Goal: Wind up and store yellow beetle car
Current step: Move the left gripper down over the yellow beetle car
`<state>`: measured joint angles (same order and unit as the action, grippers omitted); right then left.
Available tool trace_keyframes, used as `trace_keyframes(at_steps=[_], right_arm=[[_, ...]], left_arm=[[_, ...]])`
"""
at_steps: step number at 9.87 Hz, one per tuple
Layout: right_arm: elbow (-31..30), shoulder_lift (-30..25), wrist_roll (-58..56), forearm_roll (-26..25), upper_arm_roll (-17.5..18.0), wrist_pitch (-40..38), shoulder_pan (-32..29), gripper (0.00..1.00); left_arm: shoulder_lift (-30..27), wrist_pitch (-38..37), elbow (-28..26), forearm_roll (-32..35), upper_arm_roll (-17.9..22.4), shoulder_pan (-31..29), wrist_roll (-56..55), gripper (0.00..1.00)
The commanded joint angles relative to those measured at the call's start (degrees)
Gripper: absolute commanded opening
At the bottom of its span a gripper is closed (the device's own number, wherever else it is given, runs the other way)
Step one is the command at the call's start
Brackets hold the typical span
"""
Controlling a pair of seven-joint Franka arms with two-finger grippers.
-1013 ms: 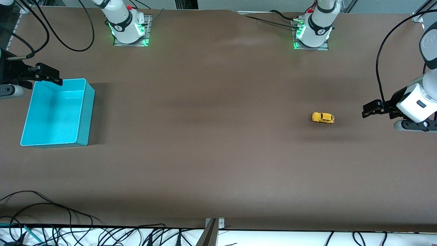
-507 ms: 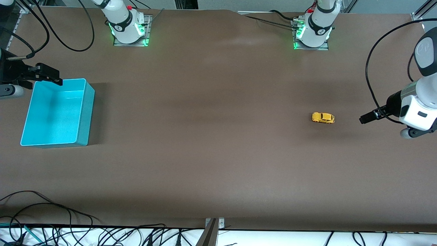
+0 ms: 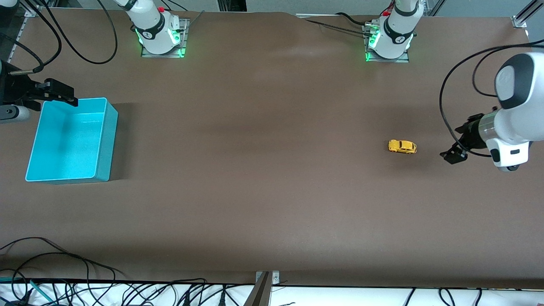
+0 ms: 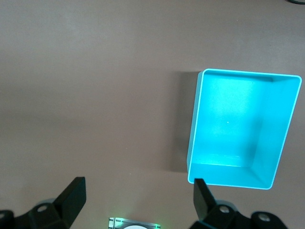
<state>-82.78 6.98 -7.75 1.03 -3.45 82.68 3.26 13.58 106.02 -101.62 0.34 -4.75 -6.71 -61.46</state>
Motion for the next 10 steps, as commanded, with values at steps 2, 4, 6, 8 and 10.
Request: trace_keyframes(at_steps=[2, 4, 6, 8, 10], right_arm=[[-0.5, -0.4, -1.0, 0.8, -0.1, 0.3, -0.1, 1.0], [-0.5, -0.5, -1.0, 0.8, -0.1, 0.1, -0.1, 1.0], [-0.5, -0.4, -1.0, 0.8, 0.0, 0.1, -0.1, 1.0], [-0.5, -0.5, -1.0, 0.8, 0.0, -0.2, -0.1, 1.0], [-0.6, -0.4, -1.0, 0.8, 0.0, -0.2, -0.1, 1.0]], left_arm=[[-0.5, 10.1, -9.2, -5.1, -0.1, -2.0, -8.9, 1.0], [-0.5, 14.4, -13.8, -5.3, -0.1, -1.9, -13.0, 1.0], [-0.6, 26.9, -22.0, -4.9, -0.2, -1.3, -18.8, 1.0], [-0.3, 37.8, -29.0, -4.8, -0.2, -1.1, -20.4, 1.0], [1.1, 42.2, -31.3, -4.8, -0.2, -0.1, -20.9, 1.0]])
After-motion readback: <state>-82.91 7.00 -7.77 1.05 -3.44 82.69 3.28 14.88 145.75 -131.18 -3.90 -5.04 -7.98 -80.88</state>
